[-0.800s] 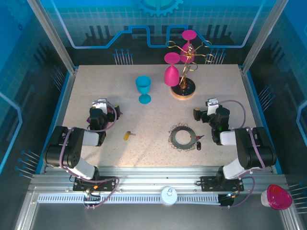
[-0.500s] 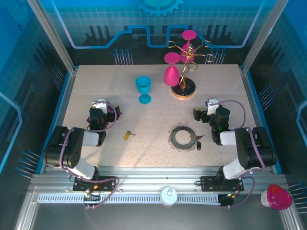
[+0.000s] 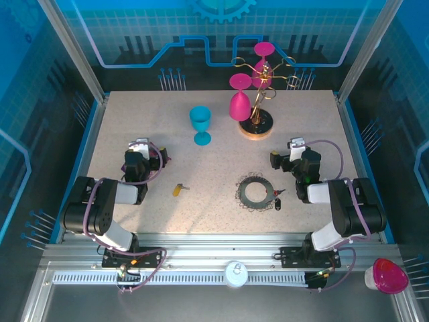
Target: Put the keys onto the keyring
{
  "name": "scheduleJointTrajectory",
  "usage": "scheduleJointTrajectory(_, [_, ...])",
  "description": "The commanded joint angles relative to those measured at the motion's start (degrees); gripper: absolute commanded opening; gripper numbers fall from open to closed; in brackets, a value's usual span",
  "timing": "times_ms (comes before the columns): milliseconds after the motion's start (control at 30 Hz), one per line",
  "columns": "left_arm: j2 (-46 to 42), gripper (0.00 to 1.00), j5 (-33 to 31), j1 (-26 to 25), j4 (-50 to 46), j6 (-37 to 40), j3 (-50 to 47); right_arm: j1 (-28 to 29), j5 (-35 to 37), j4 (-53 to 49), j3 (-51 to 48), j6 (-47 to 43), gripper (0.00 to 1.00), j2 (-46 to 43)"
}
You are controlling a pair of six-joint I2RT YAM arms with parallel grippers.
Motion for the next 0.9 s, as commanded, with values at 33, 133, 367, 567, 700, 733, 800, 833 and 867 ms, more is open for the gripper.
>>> scheduleJointTrajectory(33, [-0.26,0.99,1.75,0.77,-0.37,-0.93,0.88,-0.09,-0.16,0.64,1.32,-0.36,1.00,0.34])
scheduleJointTrajectory(133, [-0.34,0.99,1.84,0.86,-0.32,-0.90,0.83,-0.21,-0.34,0.89,1.23,-0.28,1.00,0.34])
scheduleJointTrajectory(367, [-11.71,0.99,0.61,0.77,-10.41,-1.03,1.39,2.41,4.44,-9.16,0.77,-1.44,0.98,-12.65])
scheduleJointTrajectory(567, [-23.19,0.99,1.70,0.60,-21.64,-8.03,2.72,6.96,12.65,-30.19,5.00,9.11,0.95,-24.69])
scheduleJointTrajectory(700, [-27.43,0.99,6.65,0.51,-31.75,-15.89,4.85,8.03,14.46,-47.52,9.00,22.60,0.88,-29.74])
scheduleJointTrajectory(733, [-28.21,0.99,8.67,0.44,-33.86,-16.77,5.33,7.99,13.98,-51.81,10.25,25.34,0.87,-30.28])
scheduleJointTrajectory(800, [-29.70,0.99,10.49,-0.45,-38.78,-19.92,6.42,8.12,11.96,-61.35,13.23,28.99,0.86,-30.95])
scheduleJointTrajectory(833, [-30.26,0.99,11.66,-1.10,-40.16,-21.01,6.71,8.18,11.20,-64.73,14.21,30.26,0.85,-31.07])
scheduleJointTrajectory(867, [-30.69,0.99,12.22,-2.31,-41.32,-22.45,6.91,8.36,10.11,-67.78,14.88,31.46,0.84,-31.12])
